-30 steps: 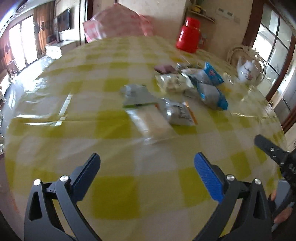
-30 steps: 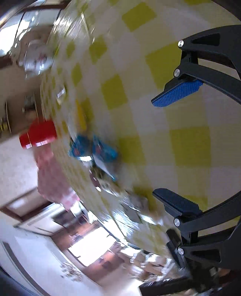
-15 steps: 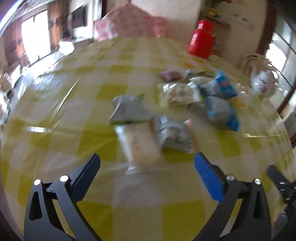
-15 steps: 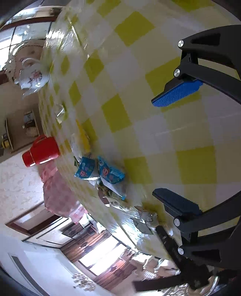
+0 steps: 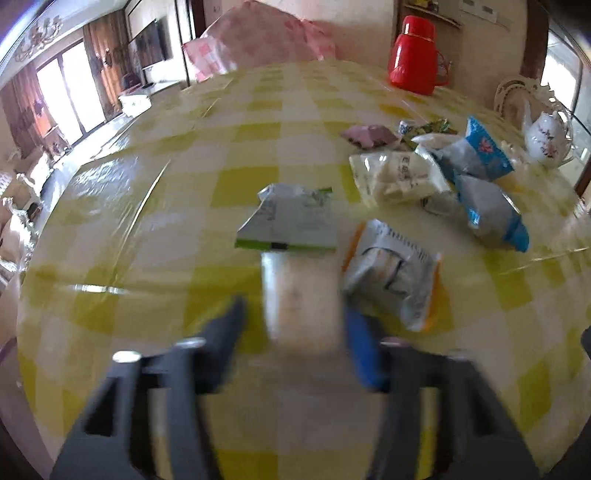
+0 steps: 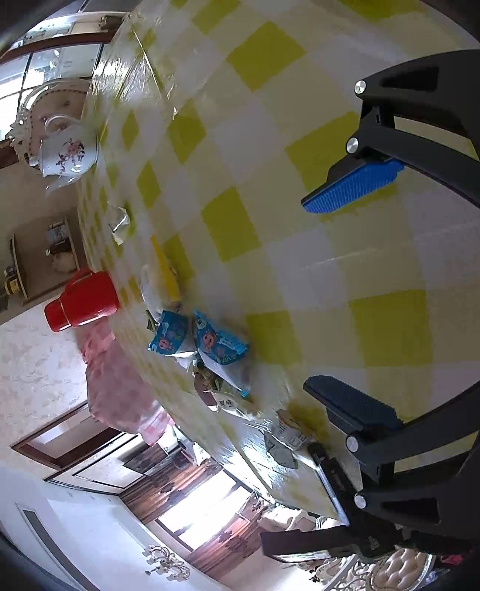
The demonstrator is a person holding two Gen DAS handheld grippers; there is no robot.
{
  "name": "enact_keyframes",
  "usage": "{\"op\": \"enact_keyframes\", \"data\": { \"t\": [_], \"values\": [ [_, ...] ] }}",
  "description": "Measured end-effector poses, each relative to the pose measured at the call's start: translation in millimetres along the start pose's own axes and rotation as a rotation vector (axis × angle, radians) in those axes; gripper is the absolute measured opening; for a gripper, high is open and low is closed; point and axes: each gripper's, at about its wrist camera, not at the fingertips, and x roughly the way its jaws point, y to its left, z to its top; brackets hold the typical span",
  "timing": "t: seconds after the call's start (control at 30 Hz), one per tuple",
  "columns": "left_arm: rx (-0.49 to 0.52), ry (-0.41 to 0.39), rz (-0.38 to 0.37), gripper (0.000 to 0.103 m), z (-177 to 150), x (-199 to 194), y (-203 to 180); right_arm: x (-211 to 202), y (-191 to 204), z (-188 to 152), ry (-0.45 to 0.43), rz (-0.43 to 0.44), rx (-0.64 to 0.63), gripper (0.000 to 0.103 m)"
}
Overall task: Organize snacks
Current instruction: 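Move both open grippers back over the snacks on the table, then grasp the white translucent pastry packet with the left gripper while the right grasps the blue snack bag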
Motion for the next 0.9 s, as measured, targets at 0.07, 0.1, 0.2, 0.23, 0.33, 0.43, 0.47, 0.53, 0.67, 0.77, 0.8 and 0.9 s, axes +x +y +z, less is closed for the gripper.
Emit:
{"op": "enact_keyframes", "data": {
  "t": [0.07, 0.1, 0.2, 0.23, 0.33, 0.43, 0.47, 0.53, 0.67, 0.77, 0.8, 0.9],
  "values": [
    [0.01, -0.005, -0.026, 0.036, 4, 2, -3, 0, 2, 0, -0.002, -0.003, -0.009, 0.087],
    [0.014, -0.009, -0.045, 0.036, 6, 3, -6, 0, 2, 0, -0.002, -0.004, -0.012, 0.087],
    [0.009, -0.014, -0.104, 0.036, 14, 8, -21, 1, 3, -1, -0.005, -0.006, -0.014, 0.087],
    [0.006, -0.014, -0.119, 0.036, 17, 10, -26, 1, 3, -1, -0.007, -0.006, -0.016, 0.087],
    [-0.025, -0.028, -0.216, 0.036, 28, 16, -37, 0, 4, -1, -0.019, -0.009, -0.022, 0.087],
    [-0.056, -0.043, -0.276, 0.036, 30, 19, -36, 4, 5, 1, -0.012, -0.006, -0.014, 0.087],
    [-0.077, -0.043, -0.288, 0.037, 29, 20, -33, 7, 6, 4, -0.002, 0.002, -0.006, 0.087],
    [-0.143, -0.052, -0.322, 0.045, 29, 21, -20, 26, 11, 16, 0.044, 0.012, 0.015, 0.087],
    [-0.221, -0.07, -0.363, 0.055, 30, 23, -5, 65, 31, 44, 0.053, -0.027, 0.037, 0.087],
    [-0.233, -0.108, -0.355, 0.068, 30, 17, 1, 95, 53, 58, 0.056, -0.033, 0.051, 0.087],
    [-0.243, -0.121, -0.347, 0.074, 31, 15, 4, 104, 61, 61, 0.063, -0.041, 0.047, 0.087],
    [-0.292, -0.134, -0.345, 0.076, 32, 15, 17, 127, 82, 66, 0.082, -0.12, 0.006, 0.087]
  ]
}}
